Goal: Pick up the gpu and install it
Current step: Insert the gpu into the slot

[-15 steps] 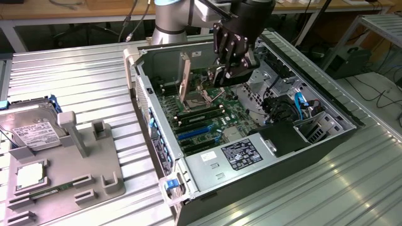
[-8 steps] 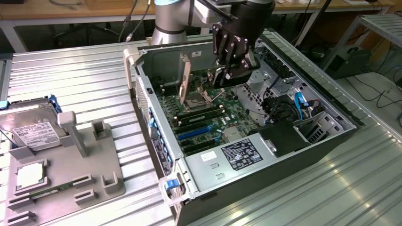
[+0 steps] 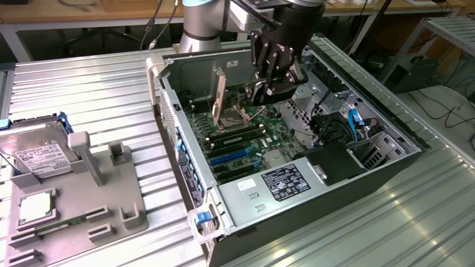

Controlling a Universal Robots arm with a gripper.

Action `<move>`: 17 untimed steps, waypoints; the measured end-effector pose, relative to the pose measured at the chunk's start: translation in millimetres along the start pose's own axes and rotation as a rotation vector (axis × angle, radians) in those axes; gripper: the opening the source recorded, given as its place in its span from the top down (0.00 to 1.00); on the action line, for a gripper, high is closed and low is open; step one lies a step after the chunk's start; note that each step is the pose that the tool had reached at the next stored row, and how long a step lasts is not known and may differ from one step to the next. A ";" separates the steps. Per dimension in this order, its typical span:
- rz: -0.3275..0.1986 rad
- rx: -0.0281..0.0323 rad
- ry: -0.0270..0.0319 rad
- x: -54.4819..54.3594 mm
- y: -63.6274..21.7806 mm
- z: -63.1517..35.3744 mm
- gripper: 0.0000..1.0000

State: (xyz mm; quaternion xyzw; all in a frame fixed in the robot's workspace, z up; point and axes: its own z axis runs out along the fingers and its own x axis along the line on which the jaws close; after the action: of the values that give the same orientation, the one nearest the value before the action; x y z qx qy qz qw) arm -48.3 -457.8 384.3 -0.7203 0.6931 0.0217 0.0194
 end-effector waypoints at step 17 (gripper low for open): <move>-0.047 -0.0027 0.0000 5.5 1.1 3.7 0.72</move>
State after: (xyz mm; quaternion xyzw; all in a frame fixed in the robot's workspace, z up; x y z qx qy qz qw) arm -49.1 -463.2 380.3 -0.7365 0.6758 0.0222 0.0189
